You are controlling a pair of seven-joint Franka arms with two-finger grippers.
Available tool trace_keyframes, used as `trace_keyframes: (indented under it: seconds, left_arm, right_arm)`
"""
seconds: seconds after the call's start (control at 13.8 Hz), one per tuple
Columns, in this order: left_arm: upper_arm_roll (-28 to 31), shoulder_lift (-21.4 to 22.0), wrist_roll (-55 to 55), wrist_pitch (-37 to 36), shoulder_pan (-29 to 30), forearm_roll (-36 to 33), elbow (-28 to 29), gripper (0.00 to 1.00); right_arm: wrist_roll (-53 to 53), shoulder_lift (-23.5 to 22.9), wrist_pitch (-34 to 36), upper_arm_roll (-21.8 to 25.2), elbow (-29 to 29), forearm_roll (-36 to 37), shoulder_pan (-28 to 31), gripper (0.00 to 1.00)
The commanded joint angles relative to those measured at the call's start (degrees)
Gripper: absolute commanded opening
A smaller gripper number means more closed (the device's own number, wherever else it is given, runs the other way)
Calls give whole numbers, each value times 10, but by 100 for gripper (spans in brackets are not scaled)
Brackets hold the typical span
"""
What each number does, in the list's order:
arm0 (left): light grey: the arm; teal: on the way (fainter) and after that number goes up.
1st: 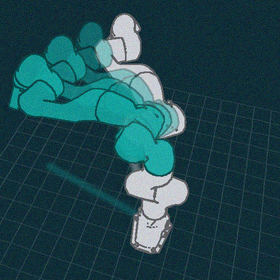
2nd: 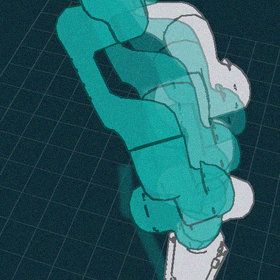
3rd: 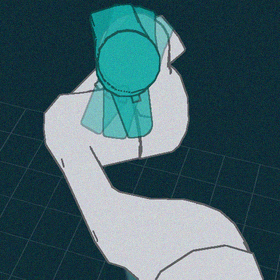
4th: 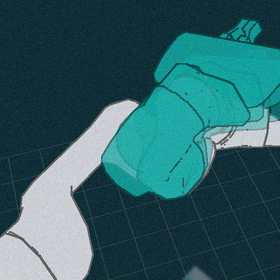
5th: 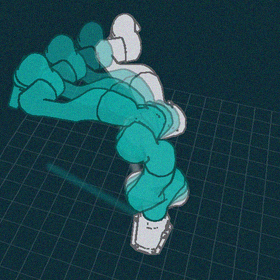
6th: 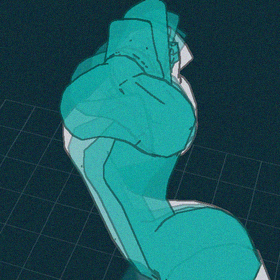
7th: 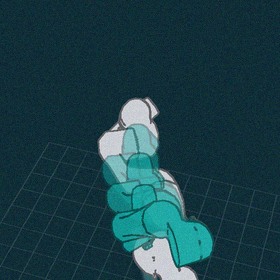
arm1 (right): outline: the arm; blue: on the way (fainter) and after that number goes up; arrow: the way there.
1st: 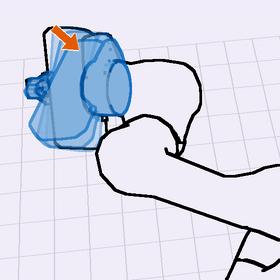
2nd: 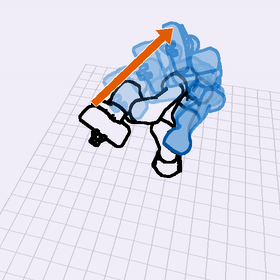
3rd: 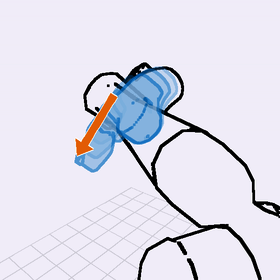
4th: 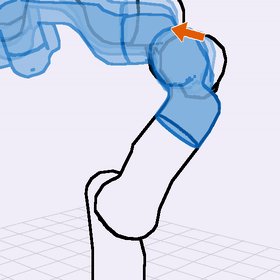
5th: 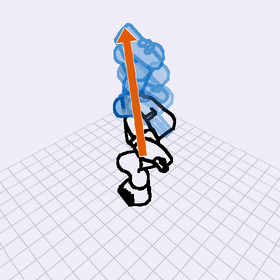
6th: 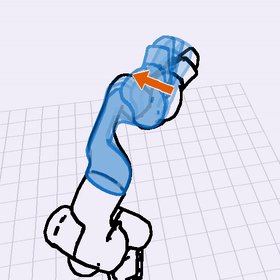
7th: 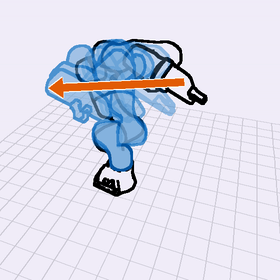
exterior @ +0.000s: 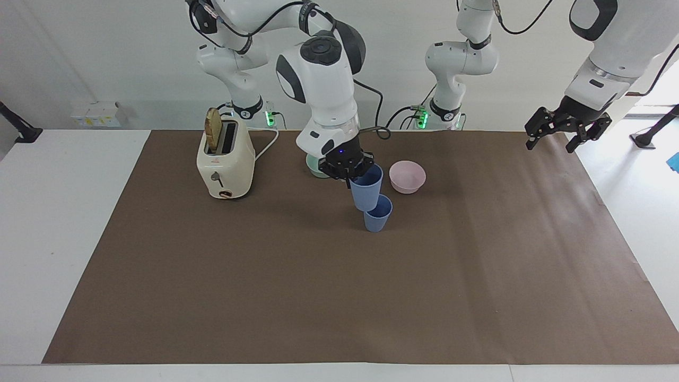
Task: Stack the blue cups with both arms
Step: 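Lift and carry the blue cup with the right gripper over the center cup, then lower the held cup into the center cup and open the right gripper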
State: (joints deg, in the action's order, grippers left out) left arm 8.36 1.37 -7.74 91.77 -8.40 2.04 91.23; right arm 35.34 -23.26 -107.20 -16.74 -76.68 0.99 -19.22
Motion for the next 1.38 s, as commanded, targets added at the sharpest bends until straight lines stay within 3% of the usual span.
trace_keyframes:
  seconds: [0.0, 1.31]
  left_arm:
    - [-5, -3, -9, -12, 8, -6, -11, 100]
    - [-5, -3, -8, -12, 6, -6, -11, 100]
  right_arm:
    - [46, -48, 5, 3, 55, 14, -27, 0]
    - [65, -55, 5, -1, -12, 20, -34, 0]
